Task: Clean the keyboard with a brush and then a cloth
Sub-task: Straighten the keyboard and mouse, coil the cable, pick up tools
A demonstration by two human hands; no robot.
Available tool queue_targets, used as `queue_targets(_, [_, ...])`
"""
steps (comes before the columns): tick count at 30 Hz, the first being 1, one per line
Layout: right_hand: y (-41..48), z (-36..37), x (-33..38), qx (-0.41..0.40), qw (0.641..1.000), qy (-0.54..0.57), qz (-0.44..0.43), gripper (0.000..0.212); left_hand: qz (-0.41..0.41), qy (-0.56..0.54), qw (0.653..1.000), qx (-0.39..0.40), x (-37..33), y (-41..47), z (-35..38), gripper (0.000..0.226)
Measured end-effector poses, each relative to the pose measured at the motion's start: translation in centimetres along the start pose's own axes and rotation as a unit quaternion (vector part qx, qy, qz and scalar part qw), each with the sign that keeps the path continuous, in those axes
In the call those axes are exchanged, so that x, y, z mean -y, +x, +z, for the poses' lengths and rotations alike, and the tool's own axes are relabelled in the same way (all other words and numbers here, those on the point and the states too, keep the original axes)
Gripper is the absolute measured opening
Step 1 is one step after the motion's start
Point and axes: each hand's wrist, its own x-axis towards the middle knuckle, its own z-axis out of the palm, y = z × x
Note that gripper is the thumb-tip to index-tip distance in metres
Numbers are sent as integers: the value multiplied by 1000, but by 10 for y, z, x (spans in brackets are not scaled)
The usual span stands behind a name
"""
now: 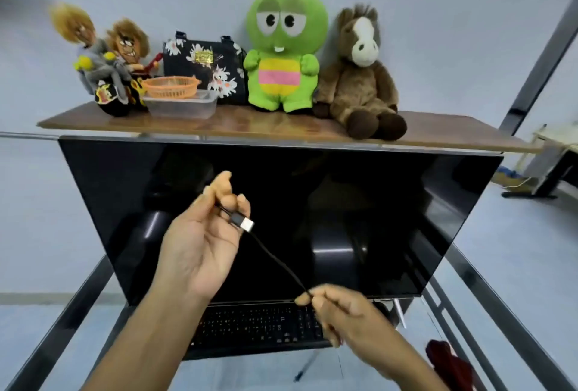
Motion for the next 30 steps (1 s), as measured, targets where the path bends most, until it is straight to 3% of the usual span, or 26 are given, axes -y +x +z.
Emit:
queue_targets(1, [-2, 3, 0, 12, 1000, -15, 2, 24, 63, 82, 995, -5, 1, 7, -1, 29])
queue_targets(2, [-3, 6, 3, 21, 999, -43, -4, 23, 129, 222, 967, -10, 2, 12, -4, 28])
queue_targets(3, [-2, 9, 8, 28, 996, -82, -17, 23, 192, 395, 899, -8, 5, 15, -8, 26])
queue_targets(5, [1, 13, 26, 43, 988, -137, -52, 22, 255, 681, 683, 70, 14, 14, -21, 28])
queue_targets(6, [4, 11, 37, 40, 985, -152, -71, 23, 253, 759, 589, 115, 18, 9, -29, 28])
queue_targets(7, [7, 8, 49, 27, 981, -167, -96, 22, 237, 796, 538, 146, 21, 1, -35, 24])
queue_targets(8, [10, 4, 61, 9, 976, -180, -119, 21, 204, 799, 540, 167, 23, -9, -39, 24])
queue_targets(9, [15, -2, 72, -10, 973, -181, -140, 19, 154, 777, 583, 182, 24, -19, -44, 34])
queue_targets(12, [28, -23, 92, -67, 971, -130, -188, 11, -32, 606, 770, 200, 24, -49, -41, 50])
queue_targets(14, [34, -30, 91, -87, 971, -91, -206, 8, -144, 410, 875, 215, 22, -63, -26, 40])
queue_targets(16, [40, -24, 82, -117, 968, -76, -211, 9, -143, 226, 944, 195, 24, -70, -5, 29])
queue_targets(19, [45, 1, 55, -115, 970, -118, -178, 25, -4, 127, 985, 113, 25, -56, 22, 27])
queue_targets(21, [41, 21, 41, -40, 972, -186, -136, 24, 104, 213, 968, 77, 22, -36, 27, 27])
queue_targets(22, [38, 29, 37, 2, 968, -217, -128, 21, 150, 307, 938, 59, 19, -27, 26, 26])
queue_targets(23, [35, 34, 37, 33, 961, -243, -130, 21, 186, 418, 888, 51, 16, -18, 20, 25])
queue_targets(25, [32, 32, 47, 46, 947, -278, -152, 20, 223, 635, 734, 86, 10, -7, 0, 22])
queue_targets(26, [31, 26, 54, 31, 943, -285, -170, 18, 214, 718, 652, 119, 9, -6, -12, 21])
queue_targets(27, [32, 18, 63, 13, 940, -287, -186, 15, 184, 768, 595, 148, 8, -7, -25, 25])
queue_targets(28, [33, 9, 71, -6, 938, -284, -200, 12, 138, 783, 584, 165, 8, -10, -34, 34])
queue_targets(30, [36, -12, 84, -35, 940, -266, -210, 6, 13, 733, 655, 186, 8, -23, -45, 51])
